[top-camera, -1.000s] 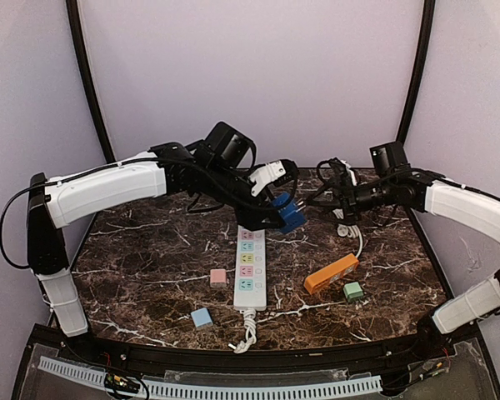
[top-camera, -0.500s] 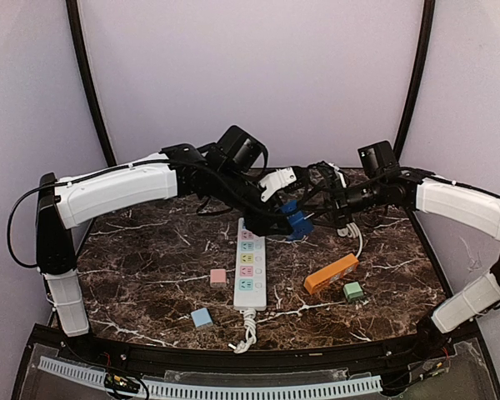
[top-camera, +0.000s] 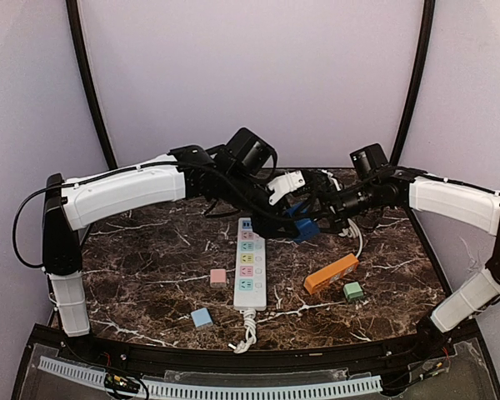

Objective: Insert the plug

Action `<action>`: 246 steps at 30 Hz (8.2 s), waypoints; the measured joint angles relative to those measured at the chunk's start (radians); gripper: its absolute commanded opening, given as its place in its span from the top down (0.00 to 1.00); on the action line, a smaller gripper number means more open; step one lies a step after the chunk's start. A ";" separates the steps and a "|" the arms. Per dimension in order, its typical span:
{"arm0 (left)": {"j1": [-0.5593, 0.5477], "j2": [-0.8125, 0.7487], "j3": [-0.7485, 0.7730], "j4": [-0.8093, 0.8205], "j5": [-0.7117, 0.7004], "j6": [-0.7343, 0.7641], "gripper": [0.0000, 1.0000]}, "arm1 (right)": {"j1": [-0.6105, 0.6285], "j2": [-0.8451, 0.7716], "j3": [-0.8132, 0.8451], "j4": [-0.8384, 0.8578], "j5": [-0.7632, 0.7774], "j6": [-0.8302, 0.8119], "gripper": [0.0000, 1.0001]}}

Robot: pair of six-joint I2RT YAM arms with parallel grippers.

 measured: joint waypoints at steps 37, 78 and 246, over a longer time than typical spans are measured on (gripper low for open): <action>-0.029 0.069 0.086 -0.053 -0.069 -0.011 0.01 | 0.005 0.005 0.015 -0.162 0.050 -0.086 1.00; 0.119 -0.465 -0.417 0.605 0.076 -0.085 0.01 | -0.057 -0.159 0.002 0.580 -0.106 0.377 1.00; 0.156 -0.418 -0.369 0.112 0.003 0.145 0.99 | -0.156 -0.307 0.099 -0.098 0.262 -0.001 0.01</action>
